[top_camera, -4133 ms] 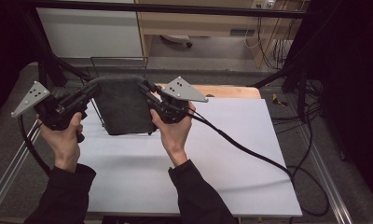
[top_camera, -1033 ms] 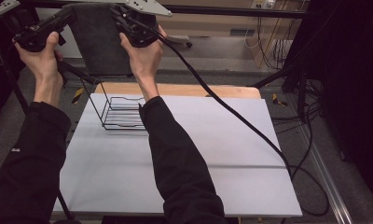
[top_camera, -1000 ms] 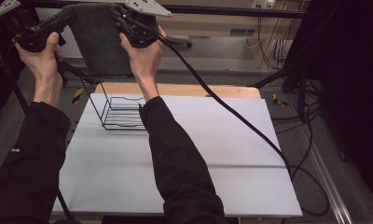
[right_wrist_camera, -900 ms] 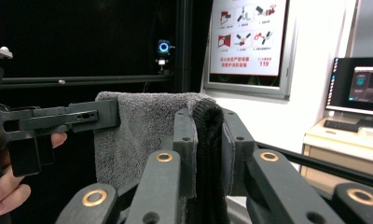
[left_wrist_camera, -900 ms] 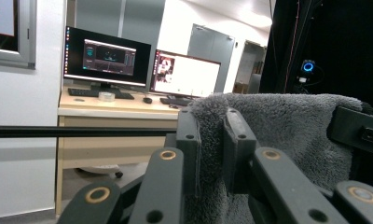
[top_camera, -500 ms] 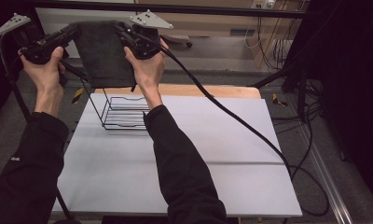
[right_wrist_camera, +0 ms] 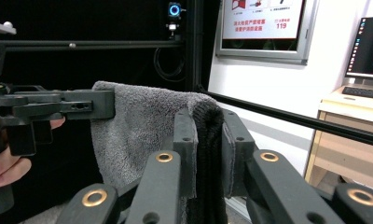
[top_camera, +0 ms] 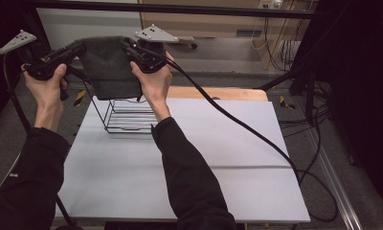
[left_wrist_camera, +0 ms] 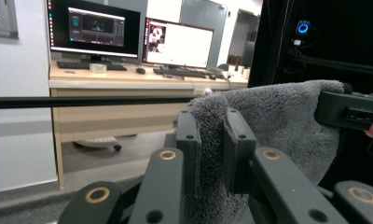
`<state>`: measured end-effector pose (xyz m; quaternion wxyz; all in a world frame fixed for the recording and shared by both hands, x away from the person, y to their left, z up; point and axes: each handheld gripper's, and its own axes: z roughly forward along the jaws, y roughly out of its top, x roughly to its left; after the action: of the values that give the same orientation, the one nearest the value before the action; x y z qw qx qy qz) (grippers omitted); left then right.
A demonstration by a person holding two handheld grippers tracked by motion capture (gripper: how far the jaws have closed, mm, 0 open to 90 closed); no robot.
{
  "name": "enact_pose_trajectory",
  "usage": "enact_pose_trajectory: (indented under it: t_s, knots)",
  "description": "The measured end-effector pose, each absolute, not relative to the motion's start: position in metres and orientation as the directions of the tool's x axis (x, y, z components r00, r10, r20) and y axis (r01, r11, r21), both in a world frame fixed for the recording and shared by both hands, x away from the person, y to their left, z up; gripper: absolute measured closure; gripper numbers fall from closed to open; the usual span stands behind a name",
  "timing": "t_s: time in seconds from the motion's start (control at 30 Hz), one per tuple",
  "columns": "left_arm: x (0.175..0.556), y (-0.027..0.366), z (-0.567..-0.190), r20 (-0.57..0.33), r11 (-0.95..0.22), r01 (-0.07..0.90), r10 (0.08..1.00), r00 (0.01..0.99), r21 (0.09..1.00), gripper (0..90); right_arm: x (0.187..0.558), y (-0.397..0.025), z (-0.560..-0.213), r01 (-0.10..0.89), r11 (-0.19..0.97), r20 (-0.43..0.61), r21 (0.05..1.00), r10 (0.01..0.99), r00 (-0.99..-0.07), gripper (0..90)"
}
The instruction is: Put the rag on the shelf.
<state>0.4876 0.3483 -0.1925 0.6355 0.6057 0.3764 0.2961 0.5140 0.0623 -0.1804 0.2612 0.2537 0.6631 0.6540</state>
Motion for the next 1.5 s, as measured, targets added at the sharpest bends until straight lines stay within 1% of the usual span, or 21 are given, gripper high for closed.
enact_pose_trajectory:
  t_s: [0.37,0.57,0.7,0.97,1.17,1.33,1.4,1.5]
  knots:
    - [0.483,0.344,-0.206,-0.098,0.046,0.107,0.827,0.554,0.993,78.9,0.511,0.055,-0.196,0.037,0.030,0.007,0.999,0.672,-0.740,79.3]
    - [0.476,0.348,-0.212,-0.093,0.036,0.111,0.819,0.567,0.993,78.8,0.508,0.054,-0.202,0.037,0.042,0.001,0.998,0.658,-0.753,79.3]
    - [0.468,0.349,-0.214,-0.067,0.005,0.110,0.820,0.569,0.994,78.5,0.505,0.055,-0.202,0.045,0.049,0.003,0.998,0.644,-0.765,79.2]
    - [0.459,0.351,-0.221,-0.097,0.008,0.154,0.809,0.580,0.988,78.2,0.496,0.054,-0.203,0.088,0.088,0.015,0.992,0.618,-0.786,78.9]
    - [0.452,0.351,-0.225,-0.092,-0.024,0.184,0.799,0.595,0.983,77.4,0.491,0.050,-0.207,0.135,0.107,0.047,0.985,0.590,-0.806,78.9]
    - [0.449,0.350,-0.227,-0.082,-0.061,0.217,0.801,0.593,0.974,76.4,0.487,0.049,-0.213,0.129,0.130,0.032,0.983,0.574,-0.819,78.9]
    - [0.447,0.352,-0.227,-0.093,-0.066,0.241,0.799,0.594,0.968,75.5,0.486,0.049,-0.215,0.123,0.138,0.022,0.983,0.570,-0.822,78.9]
    - [0.445,0.355,-0.222,-0.112,-0.070,0.278,0.803,0.586,0.958,71.3,0.485,0.050,-0.218,0.119,0.138,0.020,0.983,0.566,-0.824,78.9]
